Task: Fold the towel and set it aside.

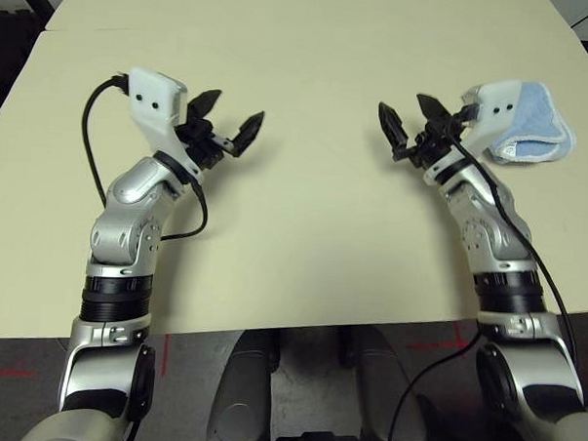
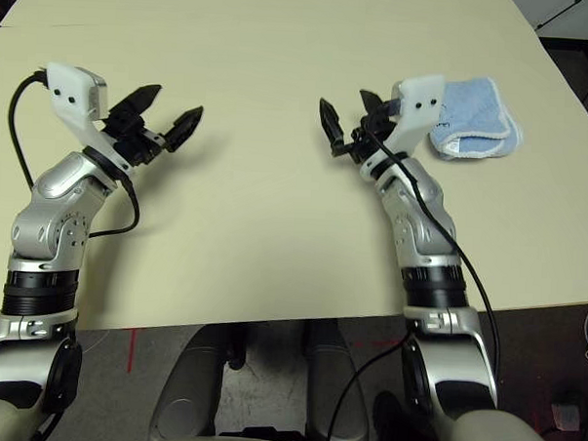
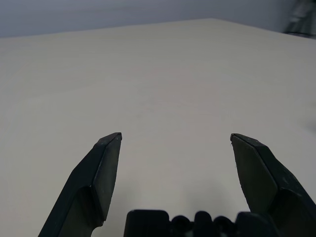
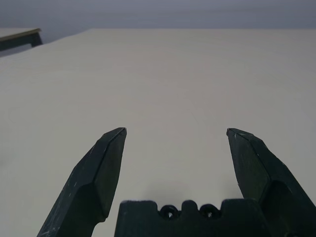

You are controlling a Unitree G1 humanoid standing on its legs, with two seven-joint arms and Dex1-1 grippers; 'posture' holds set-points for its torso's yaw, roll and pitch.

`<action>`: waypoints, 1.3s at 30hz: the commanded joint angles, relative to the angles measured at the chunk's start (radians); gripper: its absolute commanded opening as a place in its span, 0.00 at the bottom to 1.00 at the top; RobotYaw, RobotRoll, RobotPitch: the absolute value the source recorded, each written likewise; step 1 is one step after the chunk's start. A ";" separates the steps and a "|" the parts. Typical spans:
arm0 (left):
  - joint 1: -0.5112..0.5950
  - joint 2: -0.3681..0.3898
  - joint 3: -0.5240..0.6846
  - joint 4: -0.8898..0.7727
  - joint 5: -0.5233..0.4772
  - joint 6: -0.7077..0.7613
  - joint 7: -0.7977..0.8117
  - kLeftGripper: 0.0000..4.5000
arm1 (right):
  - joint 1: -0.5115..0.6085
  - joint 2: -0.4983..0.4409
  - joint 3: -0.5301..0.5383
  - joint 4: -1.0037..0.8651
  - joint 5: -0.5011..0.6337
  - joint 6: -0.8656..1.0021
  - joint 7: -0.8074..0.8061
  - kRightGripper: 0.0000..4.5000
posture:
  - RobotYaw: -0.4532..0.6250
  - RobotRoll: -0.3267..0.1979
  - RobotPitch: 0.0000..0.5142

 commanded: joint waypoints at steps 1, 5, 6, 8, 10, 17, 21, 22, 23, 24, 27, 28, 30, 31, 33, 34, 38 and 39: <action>0.021 -0.001 0.028 0.043 0.043 -0.069 0.046 1.00 | -0.026 -0.025 -0.035 0.121 -0.051 -0.102 -0.043 0.98 | 0.42 0.62 0.54; 0.042 0.009 0.054 0.084 0.096 -0.148 0.106 1.00 | -0.039 -0.056 -0.057 0.209 -0.092 -0.183 -0.100 0.98 | 0.42 0.62 0.55; 0.050 0.017 0.055 0.091 0.119 -0.171 0.123 1.00 | -0.036 -0.061 -0.066 0.219 -0.096 -0.197 -0.115 0.98 | 0.42 0.62 0.55; 0.061 0.020 0.077 0.112 0.136 -0.190 0.164 1.00 | -0.025 -0.074 -0.085 0.230 -0.101 -0.219 -0.140 0.98 | 0.42 0.62 0.55; 0.063 0.022 0.100 0.133 0.147 -0.200 0.203 1.00 | -0.012 -0.090 -0.100 0.235 -0.106 -0.240 -0.161 0.98 | 0.42 0.62 0.55; 0.096 0.019 0.134 0.121 0.159 -0.198 0.269 1.00 | 0.061 -0.133 -0.149 0.179 -0.101 -0.256 -0.198 0.98 | 0.41 0.62 0.55; 0.132 -0.003 0.156 0.100 0.146 -0.172 0.308 1.00 | 0.111 -0.138 -0.167 0.134 -0.095 -0.254 -0.203 0.98 | 0.41 0.62 0.55; 0.140 -0.007 0.158 0.102 0.143 -0.170 0.311 1.00 | 0.121 -0.136 -0.170 0.122 -0.095 -0.252 -0.204 0.98 | 0.41 0.62 0.55; 0.144 -0.010 0.160 0.104 0.139 -0.168 0.313 1.00 | 0.130 -0.133 -0.171 0.112 -0.095 -0.251 -0.205 0.98 | 0.40 0.62 0.56; 0.143 -0.013 0.163 0.111 0.137 -0.166 0.319 1.00 | 0.135 -0.129 -0.172 0.108 -0.097 -0.251 -0.206 0.98 | 0.40 0.62 0.56; 0.150 -0.009 0.162 0.112 0.138 -0.171 0.314 1.00 | 0.151 -0.115 -0.170 0.084 -0.097 -0.243 -0.214 0.98 | 0.41 0.62 0.56; 0.154 -0.007 0.159 0.111 0.142 -0.175 0.310 1.00 | 0.154 -0.112 -0.169 0.079 -0.098 -0.241 -0.216 0.98 | 0.41 0.62 0.56; 0.164 -0.009 0.158 0.103 0.138 -0.175 0.304 1.00 | 0.158 -0.105 -0.170 0.068 -0.095 -0.234 -0.218 0.98 | 0.41 0.62 0.56; 0.168 -0.010 0.155 0.097 0.135 -0.175 0.297 1.00 | 0.158 -0.104 -0.170 0.066 -0.095 -0.232 -0.219 0.98 | 0.41 0.62 0.56; 0.173 -0.014 0.152 0.086 0.128 -0.171 0.288 1.00 | 0.158 -0.102 -0.170 0.063 -0.094 -0.229 -0.220 0.98 | 0.42 0.62 0.56; 0.174 -0.015 0.152 0.081 0.124 -0.167 0.286 1.00 | 0.157 -0.101 -0.170 0.062 -0.093 -0.227 -0.220 0.98 | 0.42 0.62 0.56; 0.182 -0.015 0.147 0.064 0.117 -0.155 0.270 1.00 | 0.160 -0.101 -0.169 0.057 -0.093 -0.227 -0.222 0.98 | 0.42 0.62 0.57; 0.183 -0.015 0.147 0.062 0.115 -0.152 0.266 1.00 | 0.161 -0.100 -0.169 0.056 -0.093 -0.226 -0.223 0.98 | 0.42 0.62 0.57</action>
